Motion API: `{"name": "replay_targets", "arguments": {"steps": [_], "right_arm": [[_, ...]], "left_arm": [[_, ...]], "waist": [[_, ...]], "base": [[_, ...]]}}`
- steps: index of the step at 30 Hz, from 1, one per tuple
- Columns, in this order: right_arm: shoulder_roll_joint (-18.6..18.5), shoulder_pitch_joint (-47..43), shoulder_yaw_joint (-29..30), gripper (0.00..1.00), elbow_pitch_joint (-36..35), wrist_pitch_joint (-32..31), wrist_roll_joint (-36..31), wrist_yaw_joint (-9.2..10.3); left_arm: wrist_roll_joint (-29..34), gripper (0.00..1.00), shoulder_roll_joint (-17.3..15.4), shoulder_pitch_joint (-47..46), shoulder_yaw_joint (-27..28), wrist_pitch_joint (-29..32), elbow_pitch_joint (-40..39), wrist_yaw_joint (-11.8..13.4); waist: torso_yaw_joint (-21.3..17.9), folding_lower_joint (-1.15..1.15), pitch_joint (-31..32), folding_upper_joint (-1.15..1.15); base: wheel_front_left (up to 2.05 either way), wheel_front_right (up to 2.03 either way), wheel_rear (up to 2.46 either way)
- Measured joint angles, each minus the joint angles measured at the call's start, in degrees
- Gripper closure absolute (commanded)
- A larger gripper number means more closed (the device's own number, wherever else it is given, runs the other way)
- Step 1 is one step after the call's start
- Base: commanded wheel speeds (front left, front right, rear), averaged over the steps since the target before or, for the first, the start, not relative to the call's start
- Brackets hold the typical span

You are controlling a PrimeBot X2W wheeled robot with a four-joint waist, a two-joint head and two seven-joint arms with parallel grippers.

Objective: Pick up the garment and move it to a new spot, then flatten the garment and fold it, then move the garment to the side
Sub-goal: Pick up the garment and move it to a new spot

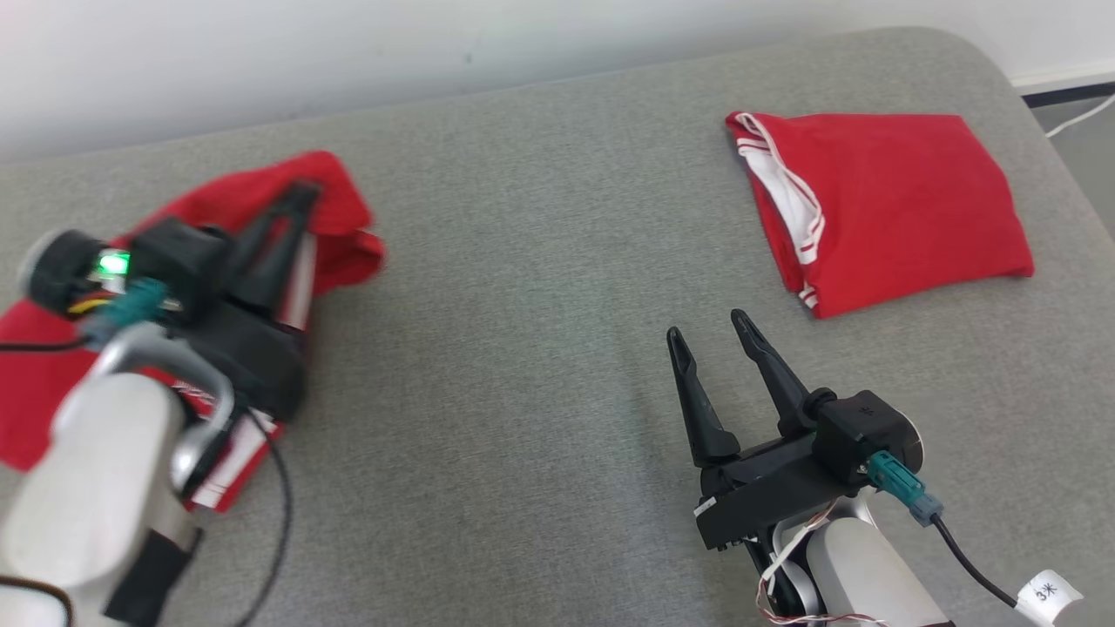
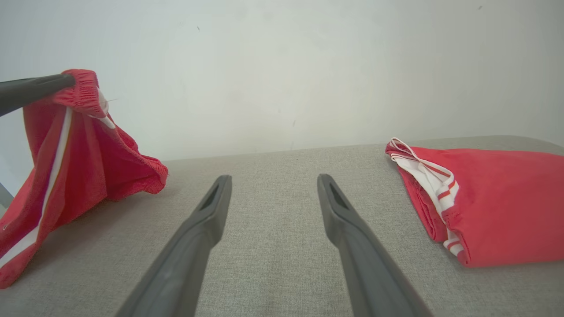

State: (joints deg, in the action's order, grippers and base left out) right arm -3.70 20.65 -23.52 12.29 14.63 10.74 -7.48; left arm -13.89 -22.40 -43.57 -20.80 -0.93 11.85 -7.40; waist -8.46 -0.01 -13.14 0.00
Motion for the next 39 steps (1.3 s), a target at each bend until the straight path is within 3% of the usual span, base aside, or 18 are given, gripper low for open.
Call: {"name": "replay_targets", "arguments": {"steps": [13, 19, 28, 29, 30, 39], "right_arm": [[0.3, -1.1, 2.9, 0.00, -0.4, 0.3, -0.2, 0.00], [0.3, -1.2, 3.6, 0.00, -0.6, 0.4, -0.7, 0.00], [0.2, -1.4, 3.7, 0.00, -0.2, 0.5, -0.9, -0.01], [0.1, -1.5, 3.7, 0.00, -0.1, 0.5, -0.9, 0.00], [0.1, -1.6, 3.7, 0.00, -0.1, 0.5, -0.9, 0.00], [-0.5, -3.5, 4.0, 0.00, -0.1, 0.2, -0.8, 0.00]], "left_arm": [[-0.3, 1.00, 9.0, 5.5, -10.1, 2.4, -10.2, 0.5], [-1.9, 1.00, 12.4, 9.2, -12.8, 0.3, -5.8, 0.9], [-2.6, 1.00, 14.6, 11.9, -16.0, -4.5, 3.6, 0.6], [-2.7, 0.66, 14.9, 12.0, -16.2, -5.1, 4.5, 0.6], [-2.7, 0.00, 15.2, 12.1, -16.3, -5.8, 5.2, 0.7], [-4.2, 0.00, 15.5, 15.3, -14.2, -11.0, 6.4, 4.4]], "waist": [[-2.1, 0.00, 0.6, 0.00], [-2.0, 0.01, 0.4, 0.00], [-1.6, 0.01, 1.5, 0.00], [-1.5, 0.01, 1.7, 0.00], [-1.4, 0.01, 2.0, 0.00], [0.8, 0.00, 4.5, 0.00]], "base": [[0.00, 0.00, 0.00], [0.00, 0.00, 0.00], [0.00, 0.00, 0.00], [0.00, 0.00, 0.00], [0.00, 0.00, 0.00], [0.00, 0.00, 0.00]]}}
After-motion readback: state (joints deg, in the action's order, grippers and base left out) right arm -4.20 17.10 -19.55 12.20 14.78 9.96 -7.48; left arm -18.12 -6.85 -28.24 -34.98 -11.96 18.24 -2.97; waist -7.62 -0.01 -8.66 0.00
